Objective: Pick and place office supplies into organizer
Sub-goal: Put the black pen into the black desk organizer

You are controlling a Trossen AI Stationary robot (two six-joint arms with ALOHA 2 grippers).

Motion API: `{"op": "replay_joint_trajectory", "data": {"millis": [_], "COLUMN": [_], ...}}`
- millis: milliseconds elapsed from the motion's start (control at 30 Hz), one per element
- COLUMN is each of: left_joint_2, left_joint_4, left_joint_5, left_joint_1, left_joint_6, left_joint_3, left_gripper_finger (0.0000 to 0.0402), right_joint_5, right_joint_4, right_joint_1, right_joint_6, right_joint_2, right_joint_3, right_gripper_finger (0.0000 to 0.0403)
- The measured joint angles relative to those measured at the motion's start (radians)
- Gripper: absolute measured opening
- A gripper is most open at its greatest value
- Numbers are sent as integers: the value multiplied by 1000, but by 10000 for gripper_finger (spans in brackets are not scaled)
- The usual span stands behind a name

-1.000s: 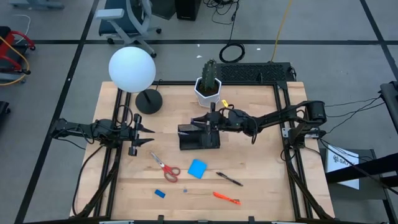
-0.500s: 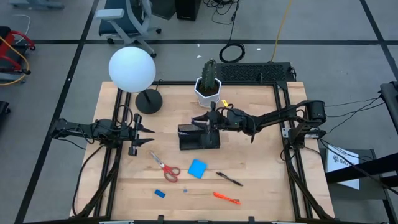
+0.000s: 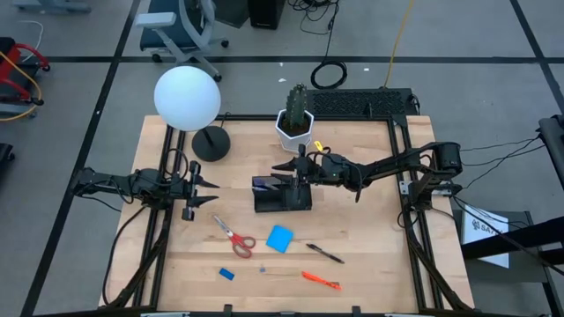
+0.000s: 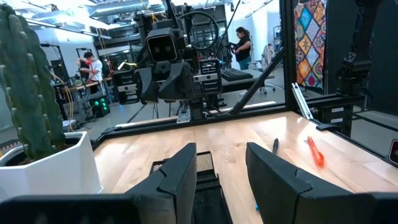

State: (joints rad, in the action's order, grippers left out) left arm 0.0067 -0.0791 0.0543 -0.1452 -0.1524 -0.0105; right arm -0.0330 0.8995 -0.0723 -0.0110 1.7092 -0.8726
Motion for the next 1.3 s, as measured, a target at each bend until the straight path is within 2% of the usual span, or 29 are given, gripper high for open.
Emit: {"op": "replay_joint_trajectory", "data": {"millis": [333, 700, 967, 1300], "left_joint_2": [0, 0, 0, 0], "left_joint_4": [0, 0, 0, 0], "left_joint_5": [0, 0, 0, 0], "left_joint_1": [0, 0, 0, 0], "left_joint_6": [0, 0, 0, 0], "left_joint_3": [0, 0, 0, 0], "left_gripper_finger": [145, 145, 145, 145], "right_joint_5": [4, 8, 8, 5], "right_joint_4": [17, -129, -169, -479], "right_joint_1": [0, 3, 13, 15], "right_joint_6": [22, -7, -4, 25], "right_joint_2": [0, 0, -1, -149], "right_joint_3": [-1, -2, -1, -1], "right_gripper_finger": [84, 80, 79, 75]}}
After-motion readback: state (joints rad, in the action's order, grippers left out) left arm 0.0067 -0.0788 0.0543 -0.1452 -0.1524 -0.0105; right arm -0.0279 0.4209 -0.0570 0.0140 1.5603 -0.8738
